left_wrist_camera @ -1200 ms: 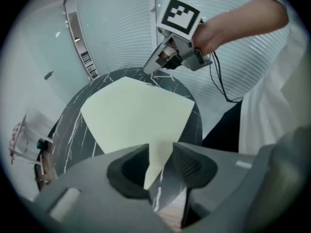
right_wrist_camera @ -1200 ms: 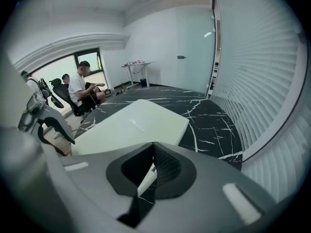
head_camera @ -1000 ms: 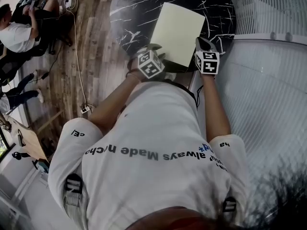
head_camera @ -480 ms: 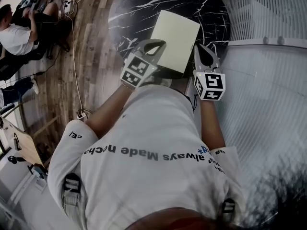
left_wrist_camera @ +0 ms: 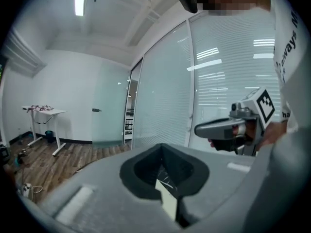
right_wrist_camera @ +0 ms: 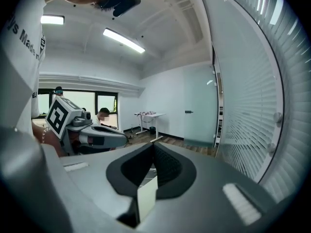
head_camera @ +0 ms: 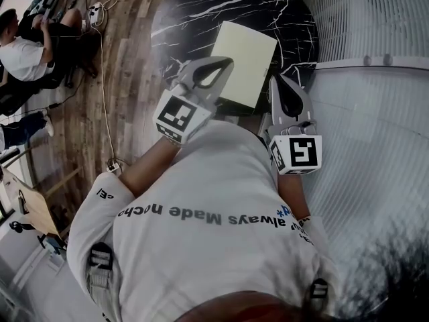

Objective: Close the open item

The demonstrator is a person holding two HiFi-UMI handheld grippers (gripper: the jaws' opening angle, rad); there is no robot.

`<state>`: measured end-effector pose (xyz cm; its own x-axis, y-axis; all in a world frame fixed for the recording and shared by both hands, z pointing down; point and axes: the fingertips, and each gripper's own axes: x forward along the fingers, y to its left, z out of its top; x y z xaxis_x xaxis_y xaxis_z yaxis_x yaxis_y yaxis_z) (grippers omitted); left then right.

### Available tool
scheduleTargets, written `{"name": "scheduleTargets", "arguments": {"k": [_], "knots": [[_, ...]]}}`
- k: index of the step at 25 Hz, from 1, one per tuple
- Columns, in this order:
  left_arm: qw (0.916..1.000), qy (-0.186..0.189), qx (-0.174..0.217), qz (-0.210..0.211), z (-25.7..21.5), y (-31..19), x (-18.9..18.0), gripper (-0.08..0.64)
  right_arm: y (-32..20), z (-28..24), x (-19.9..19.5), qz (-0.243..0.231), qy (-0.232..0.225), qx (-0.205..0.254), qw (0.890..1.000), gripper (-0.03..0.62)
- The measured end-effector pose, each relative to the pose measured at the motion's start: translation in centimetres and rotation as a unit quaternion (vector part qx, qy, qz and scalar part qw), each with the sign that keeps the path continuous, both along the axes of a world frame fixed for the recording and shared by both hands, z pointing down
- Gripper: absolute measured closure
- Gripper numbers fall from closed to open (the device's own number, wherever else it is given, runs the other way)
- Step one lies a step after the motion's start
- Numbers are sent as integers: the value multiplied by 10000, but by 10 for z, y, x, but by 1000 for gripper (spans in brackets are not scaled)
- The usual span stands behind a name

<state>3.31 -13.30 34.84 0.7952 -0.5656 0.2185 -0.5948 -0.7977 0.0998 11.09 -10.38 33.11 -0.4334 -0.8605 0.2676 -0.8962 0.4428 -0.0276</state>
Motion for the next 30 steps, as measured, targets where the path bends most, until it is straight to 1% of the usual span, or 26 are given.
{"name": "scheduleTargets", "arguments": {"k": [3,6,12,17,23,30], "knots": [[9998,146,100,-9,-18,2,0,557,6,-12,-4,-69,30,137,9999,591],[9996,211,160,44,-27,5,3,557,9,-16,-6,-84,31,177,9998,591],[9995,210,218,115,-31,8,7,557,8,-17,-8,-91,39,165,9998,591],[9995,139,209,171,-27,9,8,557,8,-15,-9,-112,41,149,9998,591],[9996,158,169,180,-26,10,5,557,8,-14,-12,-97,158,163,9997,591],[9996,142,123,187,-25,13,1,557,11,-14,-14,-96,133,127,9998,591]]}}
